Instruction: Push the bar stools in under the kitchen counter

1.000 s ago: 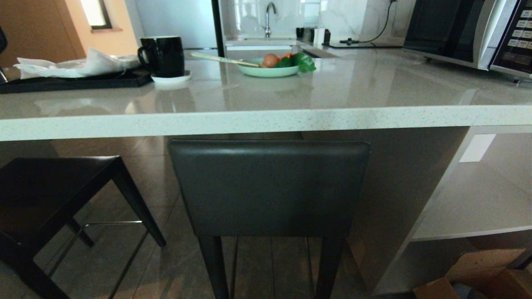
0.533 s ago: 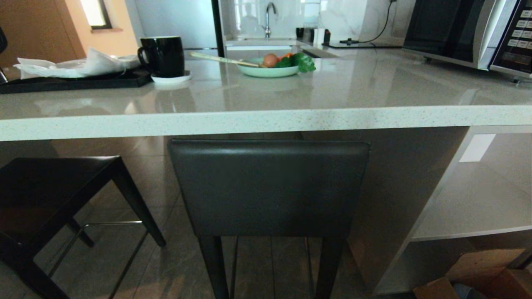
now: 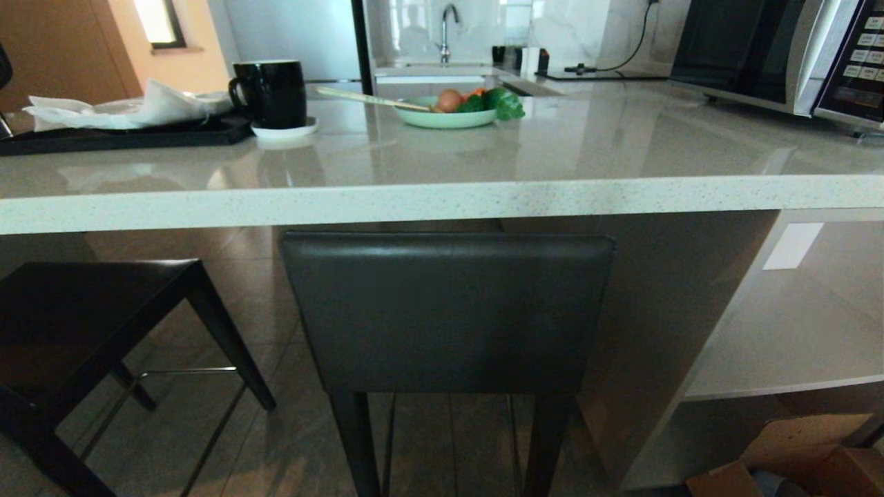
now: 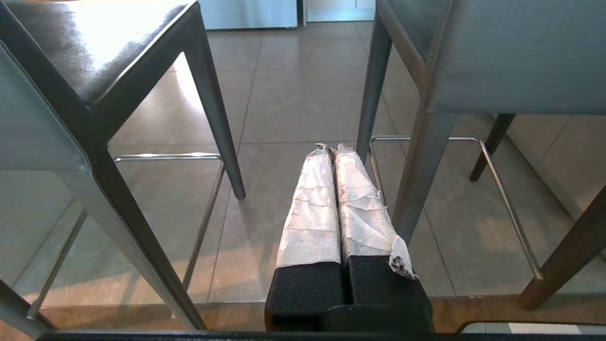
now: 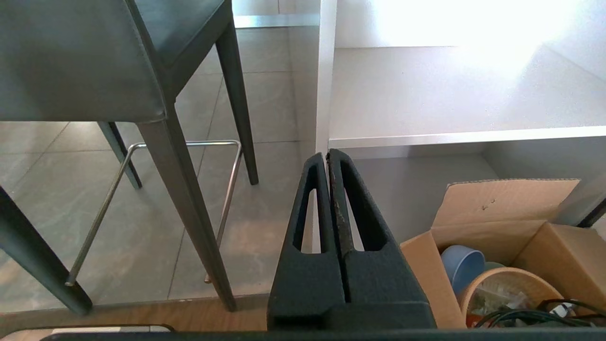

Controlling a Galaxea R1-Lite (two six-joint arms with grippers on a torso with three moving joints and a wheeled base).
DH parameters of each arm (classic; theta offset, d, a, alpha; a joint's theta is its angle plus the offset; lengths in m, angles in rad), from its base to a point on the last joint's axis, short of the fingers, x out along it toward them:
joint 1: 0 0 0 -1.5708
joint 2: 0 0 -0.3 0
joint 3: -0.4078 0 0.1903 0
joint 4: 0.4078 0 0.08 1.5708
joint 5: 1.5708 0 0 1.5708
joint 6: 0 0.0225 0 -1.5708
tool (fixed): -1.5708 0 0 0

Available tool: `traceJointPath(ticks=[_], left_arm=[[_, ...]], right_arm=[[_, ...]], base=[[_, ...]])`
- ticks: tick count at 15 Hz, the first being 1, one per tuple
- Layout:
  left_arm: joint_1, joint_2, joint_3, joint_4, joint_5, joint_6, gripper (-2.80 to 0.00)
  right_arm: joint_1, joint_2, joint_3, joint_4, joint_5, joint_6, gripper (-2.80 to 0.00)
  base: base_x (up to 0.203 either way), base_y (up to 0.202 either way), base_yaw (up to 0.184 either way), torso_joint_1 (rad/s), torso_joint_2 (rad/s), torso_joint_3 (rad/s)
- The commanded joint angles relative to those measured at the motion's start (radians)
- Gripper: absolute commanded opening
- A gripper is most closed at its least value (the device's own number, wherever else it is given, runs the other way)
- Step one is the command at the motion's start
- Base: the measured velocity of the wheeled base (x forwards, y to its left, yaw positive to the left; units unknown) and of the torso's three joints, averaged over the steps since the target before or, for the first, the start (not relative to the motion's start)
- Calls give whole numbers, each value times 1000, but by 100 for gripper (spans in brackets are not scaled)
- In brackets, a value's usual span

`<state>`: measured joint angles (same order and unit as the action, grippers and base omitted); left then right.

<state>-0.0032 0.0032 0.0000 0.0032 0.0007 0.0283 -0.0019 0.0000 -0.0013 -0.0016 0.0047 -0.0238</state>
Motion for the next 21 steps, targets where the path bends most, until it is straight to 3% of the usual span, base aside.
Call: traceJointPath(ticks=[1,13,21], left_arm=[[0,3,2,0,1,1,-280],[0,3,2,0,-1,-5,-280],[-1,3,2,-3,1,-16,-280]], right_arm=[[0,0,0,0,0,-1,-280],[0,0,0,0,-2,2,-280],[0,0,1,0,-2,2,-280]], base=[[0,0,0,0,0,0],[-164,0,-2,1,0,2],[2,45,-2,2,2,1]])
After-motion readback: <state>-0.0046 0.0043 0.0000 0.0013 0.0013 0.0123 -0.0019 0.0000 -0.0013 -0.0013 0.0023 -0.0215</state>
